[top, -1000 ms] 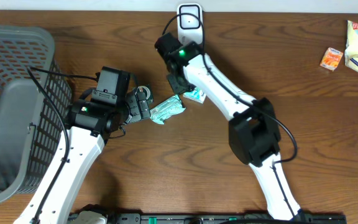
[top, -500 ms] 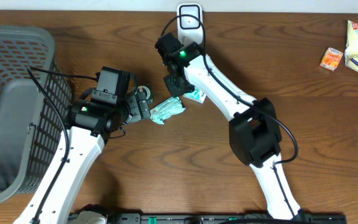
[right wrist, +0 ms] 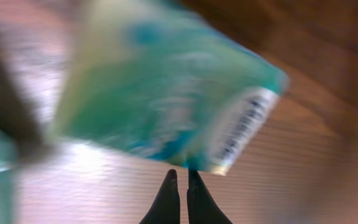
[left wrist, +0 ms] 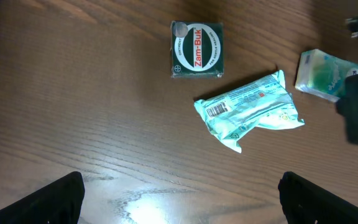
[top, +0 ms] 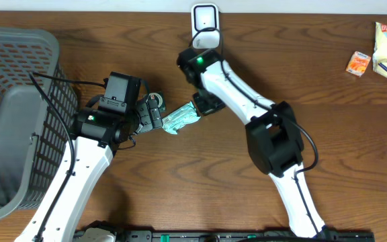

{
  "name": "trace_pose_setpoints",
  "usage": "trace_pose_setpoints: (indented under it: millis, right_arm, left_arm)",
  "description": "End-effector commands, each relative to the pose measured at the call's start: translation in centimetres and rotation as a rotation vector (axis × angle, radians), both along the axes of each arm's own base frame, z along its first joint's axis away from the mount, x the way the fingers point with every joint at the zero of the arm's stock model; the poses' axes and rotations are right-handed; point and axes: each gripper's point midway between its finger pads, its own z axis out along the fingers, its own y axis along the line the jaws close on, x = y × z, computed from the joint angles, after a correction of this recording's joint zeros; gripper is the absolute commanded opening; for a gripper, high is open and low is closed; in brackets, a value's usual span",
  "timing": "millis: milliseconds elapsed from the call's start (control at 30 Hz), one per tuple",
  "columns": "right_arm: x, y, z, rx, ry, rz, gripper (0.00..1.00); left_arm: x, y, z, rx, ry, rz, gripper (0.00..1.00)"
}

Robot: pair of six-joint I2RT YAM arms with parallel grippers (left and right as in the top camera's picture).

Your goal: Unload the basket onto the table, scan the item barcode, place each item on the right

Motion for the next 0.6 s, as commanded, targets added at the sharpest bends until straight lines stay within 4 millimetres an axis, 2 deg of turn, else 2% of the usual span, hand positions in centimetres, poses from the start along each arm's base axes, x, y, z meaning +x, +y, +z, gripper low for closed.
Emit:
trace_pose_setpoints:
  millis: [0, 133, 333, 433, 567]
  right_arm:
    - [1.0, 0.3, 1.8, 0.117, -0.006, -0.035, 0.01]
    - [0.2, 4.4, 3.0, 0.369, 0.072, 0.119, 0.01]
    - [-0.2, 6.8, 3.5, 0.488, 0.091, 0.134, 0.01]
    - [-0.2, 6.8, 3.4, 0.463, 0.077, 0.146, 0.02]
    - [0.2, 4.9, 2.6, 0.344, 0.046, 0.130, 0.04]
  left_arm:
    - [0.2, 0.0, 0.5, -0.002, -0.012, 0.003, 0.98]
    - [0.2, 0.0, 0.5, -0.002, -0.012, 0.003, 0.98]
    - [0.2, 0.0, 0.5, -0.002, -0.012, 0.003, 0.98]
    - [0.2, 0.0, 0.5, -0.002, -0.012, 0.003, 0.98]
    - [0.2, 0.0, 0.5, -0.002, -0.012, 0.003, 0.98]
